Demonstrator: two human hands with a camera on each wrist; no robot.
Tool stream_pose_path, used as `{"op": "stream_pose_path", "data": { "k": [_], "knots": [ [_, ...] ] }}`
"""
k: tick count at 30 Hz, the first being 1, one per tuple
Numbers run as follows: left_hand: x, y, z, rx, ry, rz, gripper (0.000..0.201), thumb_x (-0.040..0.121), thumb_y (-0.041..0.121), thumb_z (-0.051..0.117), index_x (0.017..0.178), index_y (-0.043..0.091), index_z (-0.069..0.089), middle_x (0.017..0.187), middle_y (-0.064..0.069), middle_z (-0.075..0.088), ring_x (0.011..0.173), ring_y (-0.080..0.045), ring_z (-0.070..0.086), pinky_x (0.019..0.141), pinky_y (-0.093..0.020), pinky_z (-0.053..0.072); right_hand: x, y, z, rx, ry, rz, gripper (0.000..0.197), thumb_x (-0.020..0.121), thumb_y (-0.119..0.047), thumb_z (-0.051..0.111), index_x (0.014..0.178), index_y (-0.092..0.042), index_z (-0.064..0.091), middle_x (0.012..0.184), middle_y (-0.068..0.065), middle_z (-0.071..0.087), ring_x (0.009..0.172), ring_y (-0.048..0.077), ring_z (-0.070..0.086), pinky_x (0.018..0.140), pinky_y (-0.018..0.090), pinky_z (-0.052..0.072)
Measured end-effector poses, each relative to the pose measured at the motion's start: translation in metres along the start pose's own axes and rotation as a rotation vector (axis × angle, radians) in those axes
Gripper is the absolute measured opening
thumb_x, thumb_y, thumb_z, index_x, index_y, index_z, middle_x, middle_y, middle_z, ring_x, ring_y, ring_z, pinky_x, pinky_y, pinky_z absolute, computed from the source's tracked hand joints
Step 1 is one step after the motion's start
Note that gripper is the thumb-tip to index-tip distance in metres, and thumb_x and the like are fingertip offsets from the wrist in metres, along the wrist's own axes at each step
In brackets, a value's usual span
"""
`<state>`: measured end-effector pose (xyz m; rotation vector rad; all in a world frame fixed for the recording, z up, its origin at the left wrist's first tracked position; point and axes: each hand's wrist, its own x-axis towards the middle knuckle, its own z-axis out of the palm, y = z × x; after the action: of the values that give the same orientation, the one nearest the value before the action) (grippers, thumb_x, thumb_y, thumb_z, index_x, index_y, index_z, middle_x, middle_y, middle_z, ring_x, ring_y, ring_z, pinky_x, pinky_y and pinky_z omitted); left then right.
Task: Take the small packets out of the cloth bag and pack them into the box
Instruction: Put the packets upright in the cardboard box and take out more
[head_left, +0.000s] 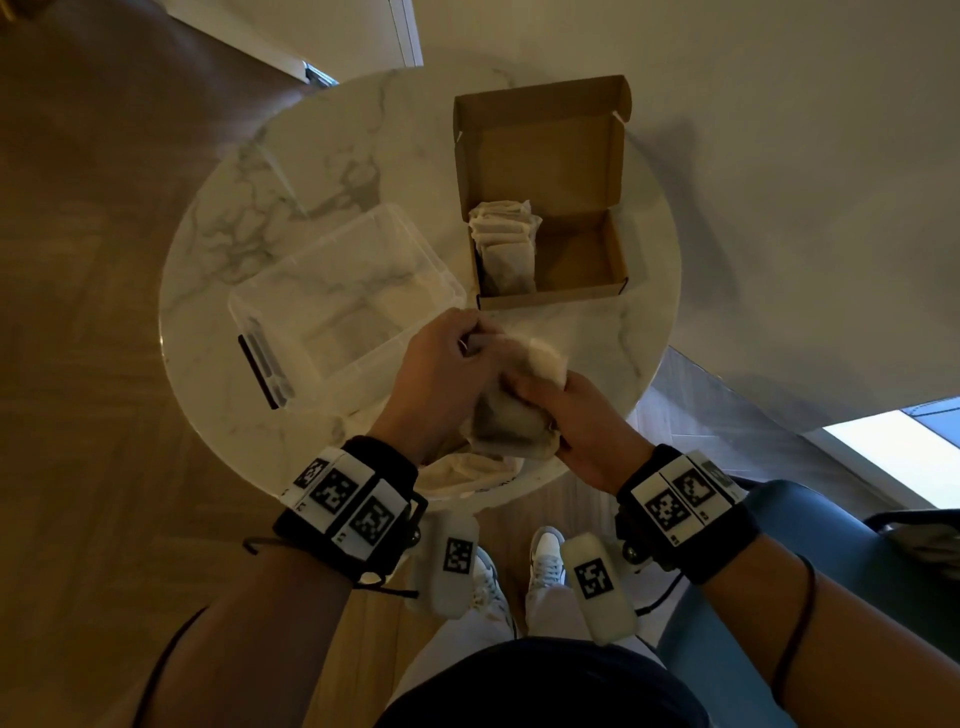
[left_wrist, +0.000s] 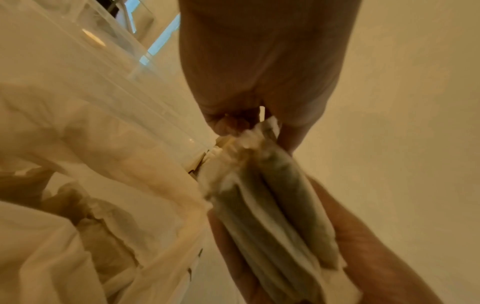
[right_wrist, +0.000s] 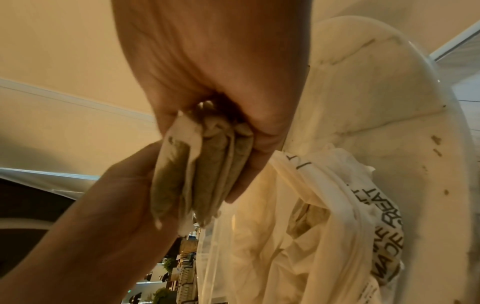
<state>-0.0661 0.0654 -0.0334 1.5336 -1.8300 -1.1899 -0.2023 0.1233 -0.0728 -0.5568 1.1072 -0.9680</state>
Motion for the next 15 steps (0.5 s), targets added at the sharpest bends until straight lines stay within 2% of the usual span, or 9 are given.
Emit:
{"op": "stream_pose_path", "data": {
  "k": [2,4,7,9,11,13,15],
  "knots": [
    [0.003,-0.006,-0.006,-0.026,0.067,-0.068,0.010,0.090,0.026,0.064,0.088,0.017,0.067,0.081,0.003,0.064,0.070,-0.006,0.054,0.061,-0.014,0.040,0.004,0.001,-0.005,-0.010,0.056,-0.027,0.022,0.095,-0.021,0.052,0.113,-0.013,0.063,0.109,0.008,0.071,0.099,0.021,0.069,0.079,0.028,0.058],
    [0.006,-0.017,-0.015,0.010,0.077,-0.188,0.013,0.091,0.026,0.062,0.086,0.014,0.066,0.077,0.000,0.063,0.065,-0.009,0.052,0.060,-0.020,0.041,0.006,-0.001,-0.012,0.028,0.106,-0.054,0.024,0.095,-0.020,0.053,0.115,-0.012,0.063,0.109,0.009,0.071,0.100,0.021,0.069,0.076,0.029,0.057],
    [0.004,-0.036,-0.019,0.110,-0.114,-0.380,0.016,0.092,0.021,0.060,0.084,0.009,0.067,0.076,-0.007,0.066,0.057,-0.012,0.052,0.052,-0.023,0.041,0.008,-0.002,-0.025,0.062,0.168,-0.053,0.031,0.095,-0.022,0.054,0.122,-0.008,0.059,0.113,0.012,0.069,0.103,0.022,0.068,0.075,0.030,0.058],
    [0.001,-0.047,-0.012,0.166,-0.228,-0.450,0.018,0.091,0.017,0.059,0.086,0.002,0.069,0.080,-0.016,0.070,0.060,-0.018,0.055,0.055,-0.028,0.046,0.008,-0.002,-0.032,0.062,0.179,-0.035,0.034,0.095,-0.022,0.054,0.125,-0.007,0.057,0.115,0.012,0.068,0.105,0.022,0.067,0.076,0.030,0.057],
    [-0.001,-0.056,-0.003,0.250,-0.279,-0.500,0.023,0.089,0.015,0.056,0.083,-0.003,0.070,0.077,-0.021,0.071,0.061,-0.024,0.059,0.060,-0.033,0.049,0.008,0.001,-0.035,0.046,0.181,-0.020,0.034,0.094,-0.022,0.055,0.125,-0.007,0.057,0.116,0.012,0.068,0.107,0.024,0.066,0.083,0.034,0.057],
    [-0.002,-0.061,0.006,0.322,-0.255,-0.531,0.029,0.090,0.018,0.054,0.077,-0.002,0.070,0.066,-0.016,0.068,0.058,-0.026,0.060,0.060,-0.034,0.051,0.007,0.005,-0.037,0.025,0.181,-0.010,0.034,0.094,-0.023,0.056,0.124,-0.008,0.058,0.117,0.012,0.068,0.108,0.025,0.066,0.089,0.040,0.055],
    [-0.002,-0.064,0.013,0.328,-0.239,-0.544,0.031,0.092,0.025,0.051,0.079,0.004,0.070,0.064,-0.010,0.067,0.057,-0.024,0.062,0.059,-0.033,0.052,0.007,0.009,-0.038,0.010,0.182,-0.002,0.033,0.094,-0.024,0.056,0.123,-0.008,0.059,0.116,0.012,0.068,0.108,0.025,0.066,0.093,0.043,0.053]
  ]
}}
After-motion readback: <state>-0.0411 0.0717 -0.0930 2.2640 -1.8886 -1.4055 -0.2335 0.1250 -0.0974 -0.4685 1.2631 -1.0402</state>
